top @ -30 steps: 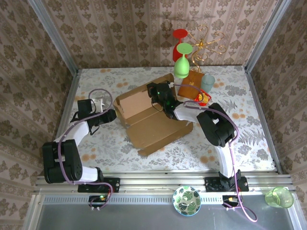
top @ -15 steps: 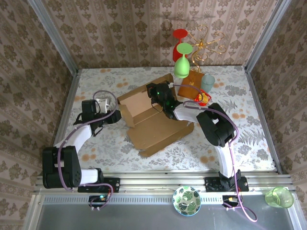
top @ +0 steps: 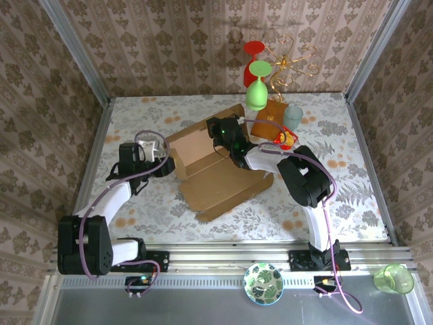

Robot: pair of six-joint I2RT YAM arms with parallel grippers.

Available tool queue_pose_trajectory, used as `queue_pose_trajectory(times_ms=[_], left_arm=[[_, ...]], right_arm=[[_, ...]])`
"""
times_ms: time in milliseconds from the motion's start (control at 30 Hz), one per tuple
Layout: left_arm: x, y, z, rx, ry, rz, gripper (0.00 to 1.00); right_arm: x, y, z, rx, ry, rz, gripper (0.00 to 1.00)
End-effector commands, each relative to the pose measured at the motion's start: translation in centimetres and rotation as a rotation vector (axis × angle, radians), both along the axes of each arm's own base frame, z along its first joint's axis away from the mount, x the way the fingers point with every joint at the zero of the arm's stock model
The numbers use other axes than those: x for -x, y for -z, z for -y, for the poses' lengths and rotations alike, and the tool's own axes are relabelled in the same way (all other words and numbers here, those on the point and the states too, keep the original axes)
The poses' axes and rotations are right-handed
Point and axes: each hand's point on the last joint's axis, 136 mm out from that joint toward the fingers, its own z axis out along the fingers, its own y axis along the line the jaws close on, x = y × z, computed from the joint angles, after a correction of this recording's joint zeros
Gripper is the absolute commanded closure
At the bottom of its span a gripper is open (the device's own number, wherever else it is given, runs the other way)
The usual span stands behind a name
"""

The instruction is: Fold the paper box

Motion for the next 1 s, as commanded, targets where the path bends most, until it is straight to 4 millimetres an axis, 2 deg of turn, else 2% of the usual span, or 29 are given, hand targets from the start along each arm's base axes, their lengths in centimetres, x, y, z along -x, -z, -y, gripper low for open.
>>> queue_pose_trajectory(times_ms=[0,200,533,733,967], left_arm=[[-0.9,-0.1,0.2,-0.017,-0.011,0.019,0.47],[-2.3,0.1,1.2,-0.082,-0.008,0.031,0.47],[-3.7,0.8,-0.4,-0.199,-0.129,0.039,0.5],[-4.2,1.1,-0.3,-0.228,-0.148,0.038,0.46],[-5.4,2.0,-0.8,-0.271,-0.189,0.016,0.47]], right_arm=[[0.1,0.0,-0.4,-0.008,-0.004,-0.009,1.0],[0.3,0.1,-0.4,-0.014,-0.006,-0.008,1.0],[0.7,-0.1,-0.7,-0.031,-0.003,-0.009,1.0],[0.7,0.0,-0.9,-0.037,-0.005,-0.015,1.0],[0.6,0.0,-1.0,-0.037,-0.003,-0.018,1.0]])
